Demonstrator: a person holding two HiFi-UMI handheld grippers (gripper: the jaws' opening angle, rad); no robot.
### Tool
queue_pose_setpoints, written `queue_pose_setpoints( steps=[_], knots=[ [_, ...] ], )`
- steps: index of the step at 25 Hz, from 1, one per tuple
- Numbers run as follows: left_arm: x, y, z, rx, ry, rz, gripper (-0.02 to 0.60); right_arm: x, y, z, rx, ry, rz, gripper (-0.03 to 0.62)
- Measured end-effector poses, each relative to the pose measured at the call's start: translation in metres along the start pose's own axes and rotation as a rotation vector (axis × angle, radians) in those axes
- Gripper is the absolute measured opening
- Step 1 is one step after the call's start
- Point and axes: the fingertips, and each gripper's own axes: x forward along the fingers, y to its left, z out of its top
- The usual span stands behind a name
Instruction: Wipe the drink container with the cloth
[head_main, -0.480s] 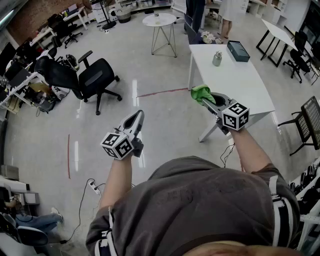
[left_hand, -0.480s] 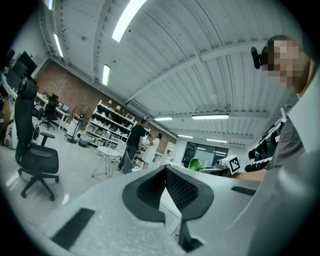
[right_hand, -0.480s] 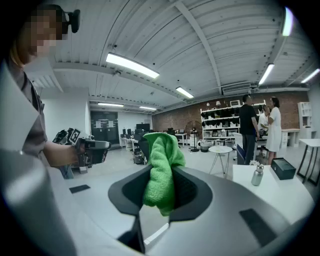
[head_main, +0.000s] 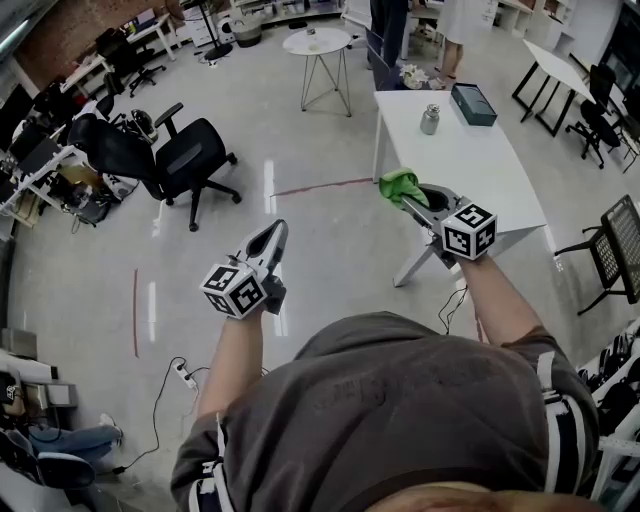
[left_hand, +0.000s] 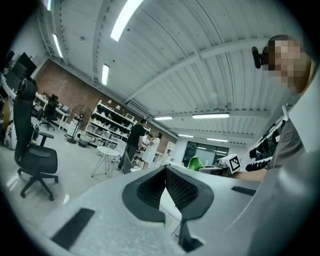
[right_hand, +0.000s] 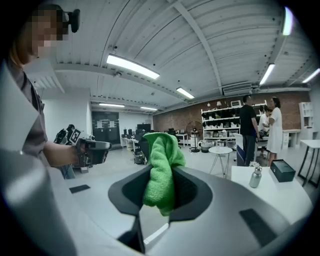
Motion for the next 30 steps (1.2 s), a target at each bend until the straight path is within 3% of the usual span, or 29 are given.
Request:
queue_pose_setpoints(
  steps=[18,25,30],
  knots=[
    [0.066,-0.058,-0.018,0.007,-0.030,0.044,0.005,-0.063,-0.063,-0.001,-0.006,-0.022,0.051,0.087],
    [0.080,-0.028,-0.017,0.004,-0.016,0.055,0.005,-0.033,-0.082,-0.008,0.018,-0.011,0.055,0.087],
    [0.101,0.031,-0.014,-0.019,-0.006,0.042,0.005,0.024,-0.099,-0.005,0.022,0.005,0.049,0.087]
  ],
)
